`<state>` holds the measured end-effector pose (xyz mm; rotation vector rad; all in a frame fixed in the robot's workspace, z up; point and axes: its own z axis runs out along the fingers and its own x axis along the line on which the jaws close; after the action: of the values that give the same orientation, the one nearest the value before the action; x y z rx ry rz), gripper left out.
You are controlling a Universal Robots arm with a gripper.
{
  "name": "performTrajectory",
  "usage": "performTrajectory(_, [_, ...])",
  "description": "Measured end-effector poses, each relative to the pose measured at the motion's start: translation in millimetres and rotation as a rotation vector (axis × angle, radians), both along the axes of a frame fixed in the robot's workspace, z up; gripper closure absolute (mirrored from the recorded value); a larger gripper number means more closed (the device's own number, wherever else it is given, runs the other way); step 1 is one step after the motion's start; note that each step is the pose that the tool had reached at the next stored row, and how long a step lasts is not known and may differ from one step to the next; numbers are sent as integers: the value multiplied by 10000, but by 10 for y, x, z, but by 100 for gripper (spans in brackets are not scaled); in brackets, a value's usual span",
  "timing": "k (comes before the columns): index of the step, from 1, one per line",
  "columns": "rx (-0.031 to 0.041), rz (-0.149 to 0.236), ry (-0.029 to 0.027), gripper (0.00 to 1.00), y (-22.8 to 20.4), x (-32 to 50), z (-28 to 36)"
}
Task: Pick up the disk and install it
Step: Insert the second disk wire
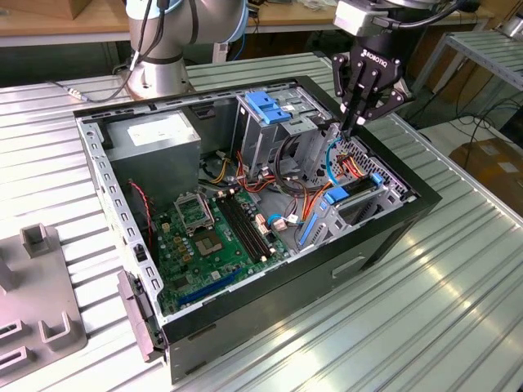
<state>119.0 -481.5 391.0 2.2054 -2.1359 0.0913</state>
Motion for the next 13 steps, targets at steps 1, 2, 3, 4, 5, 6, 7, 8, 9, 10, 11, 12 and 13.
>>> performTrajectory(1, [0,0,0,76,0,0,0])
performTrajectory(2, [0,0,0,76,0,0,0])
performTrajectory(3, [0,0,0,76,0,0,1])
performTrajectory(4, [2,0,1,76,-1,0,5])
performTrajectory(5, [3,0,1,76,0,0,13])
performTrajectory(6, [2,-1,2,76,2,0,20])
performTrajectory(7, [6,0,3,76,5,0,28])
performTrajectory(8, [8,-1,3,76,5,0,28])
performTrajectory(9, [4,-1,3,76,5,0,29])
performTrajectory(10, [1,0,3,76,5,0,27])
performTrajectory(11, [-3,0,3,76,5,0,16])
performTrajectory(12, [-8,-1,3,76,5,0,2])
performTrajectory(13, [-38,0,3,76,5,0,-15])
